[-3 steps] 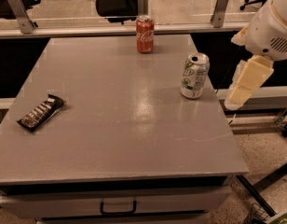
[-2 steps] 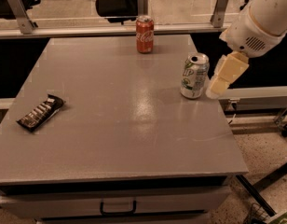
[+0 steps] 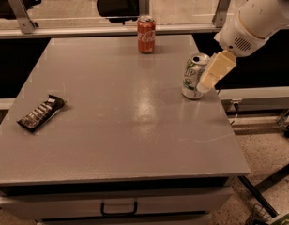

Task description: Move 7up can near coke can

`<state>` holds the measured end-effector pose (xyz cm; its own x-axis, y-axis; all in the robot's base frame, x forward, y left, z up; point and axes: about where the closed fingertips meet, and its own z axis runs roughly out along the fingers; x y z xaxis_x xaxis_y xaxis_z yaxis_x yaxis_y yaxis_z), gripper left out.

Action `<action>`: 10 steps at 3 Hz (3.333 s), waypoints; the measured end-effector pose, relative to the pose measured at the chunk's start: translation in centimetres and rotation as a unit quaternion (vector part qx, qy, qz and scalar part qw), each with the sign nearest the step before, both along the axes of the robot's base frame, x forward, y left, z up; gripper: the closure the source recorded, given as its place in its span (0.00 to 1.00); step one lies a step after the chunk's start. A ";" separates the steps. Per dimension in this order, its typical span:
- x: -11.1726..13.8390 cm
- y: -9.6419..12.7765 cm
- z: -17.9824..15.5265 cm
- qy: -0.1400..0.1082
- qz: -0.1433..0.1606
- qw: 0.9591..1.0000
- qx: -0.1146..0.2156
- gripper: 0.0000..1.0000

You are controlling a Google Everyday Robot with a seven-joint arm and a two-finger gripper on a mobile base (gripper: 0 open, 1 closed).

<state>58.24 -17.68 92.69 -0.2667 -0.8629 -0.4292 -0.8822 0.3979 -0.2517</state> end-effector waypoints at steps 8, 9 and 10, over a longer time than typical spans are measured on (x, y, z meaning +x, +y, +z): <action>14.8 8.4 3.0 0.015 -0.002 0.998 0.063 1.00; 16.7 9.0 2.9 0.011 -0.029 0.997 0.068 1.00; 17.6 9.5 1.9 0.020 -0.043 0.997 0.063 1.00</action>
Offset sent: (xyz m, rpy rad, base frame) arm 0.0071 0.0127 -0.0181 0.0762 0.0660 -0.0034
